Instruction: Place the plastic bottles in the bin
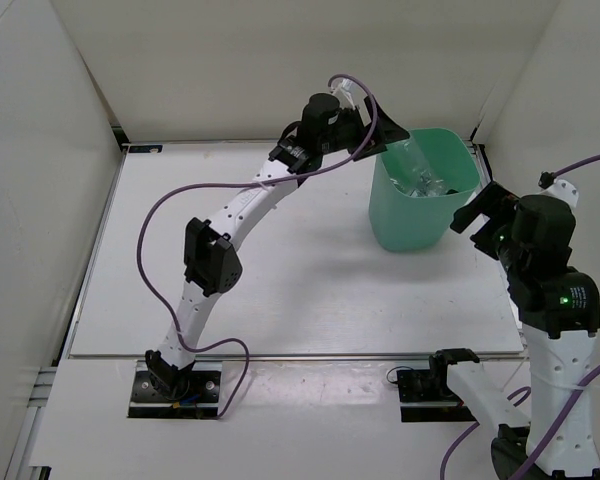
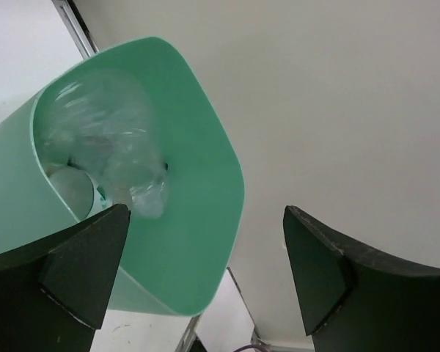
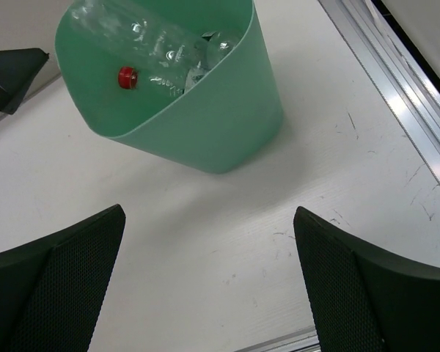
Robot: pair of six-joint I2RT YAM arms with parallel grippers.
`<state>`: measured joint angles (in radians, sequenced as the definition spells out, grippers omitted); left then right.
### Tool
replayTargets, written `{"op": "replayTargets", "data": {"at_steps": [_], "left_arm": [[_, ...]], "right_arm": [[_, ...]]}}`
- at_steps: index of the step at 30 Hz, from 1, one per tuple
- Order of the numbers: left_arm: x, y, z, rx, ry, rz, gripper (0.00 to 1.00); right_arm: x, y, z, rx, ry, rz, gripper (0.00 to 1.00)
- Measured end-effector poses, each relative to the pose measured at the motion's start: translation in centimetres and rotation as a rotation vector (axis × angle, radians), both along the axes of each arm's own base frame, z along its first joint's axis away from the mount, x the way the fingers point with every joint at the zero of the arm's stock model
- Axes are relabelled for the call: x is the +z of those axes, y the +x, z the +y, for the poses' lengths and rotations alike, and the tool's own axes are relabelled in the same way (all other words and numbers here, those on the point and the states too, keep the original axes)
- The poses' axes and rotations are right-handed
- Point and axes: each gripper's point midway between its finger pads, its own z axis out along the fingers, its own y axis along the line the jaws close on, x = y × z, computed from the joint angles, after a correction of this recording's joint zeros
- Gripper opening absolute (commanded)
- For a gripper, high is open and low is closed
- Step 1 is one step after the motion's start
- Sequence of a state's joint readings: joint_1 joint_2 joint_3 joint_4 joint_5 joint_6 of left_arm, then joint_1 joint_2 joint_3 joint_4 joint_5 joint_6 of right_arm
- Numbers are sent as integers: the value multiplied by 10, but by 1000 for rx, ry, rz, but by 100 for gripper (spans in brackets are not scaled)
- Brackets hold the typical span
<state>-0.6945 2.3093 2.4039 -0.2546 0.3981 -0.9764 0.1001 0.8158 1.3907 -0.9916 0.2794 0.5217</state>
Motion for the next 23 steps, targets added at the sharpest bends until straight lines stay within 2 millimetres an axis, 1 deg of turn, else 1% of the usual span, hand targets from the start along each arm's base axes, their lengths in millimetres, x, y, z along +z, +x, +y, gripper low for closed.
{"op": "replayTargets", "data": {"at_steps": [3,5,8,10,11,12,14,16,18,19,20,22,23], "left_arm": [[5,4,6,14,5,-18,100],[8,4,12,19,19,-32,100],[16,0,32,50,64,-58,100],[19,-8,56,90,131,-80,100],[25,-13,69,115,163,-102,100],[32,-17,84,147,194,-125,100],[42,-30,122,237,278,-167,100],[51,-46,168,358,361,-198,100],[50,-68,215,474,437,-201,100],[45,-79,241,542,479,-197,100],[36,-89,264,599,520,-188,100],[7,-113,313,717,625,-158,100],[-8,-122,333,763,672,-143,100]], "right_arm": [[-2,1,-1,-5,-3,2,99],[-5,2,-1,-7,-1,9,99],[-7,5,-1,-19,13,10,99],[-8,6,-1,-40,33,8,99],[-8,6,-2,-50,41,6,99],[-8,7,-2,-60,52,4,99],[-12,8,-1,-70,67,14,99],[-22,9,0,-81,82,42,99],[-34,10,1,-91,95,93,99],[-40,11,2,-94,102,118,99],[-46,12,4,-92,106,139,99],[-61,14,6,-86,108,191,99],[-70,13,7,-83,108,217,99]]}}
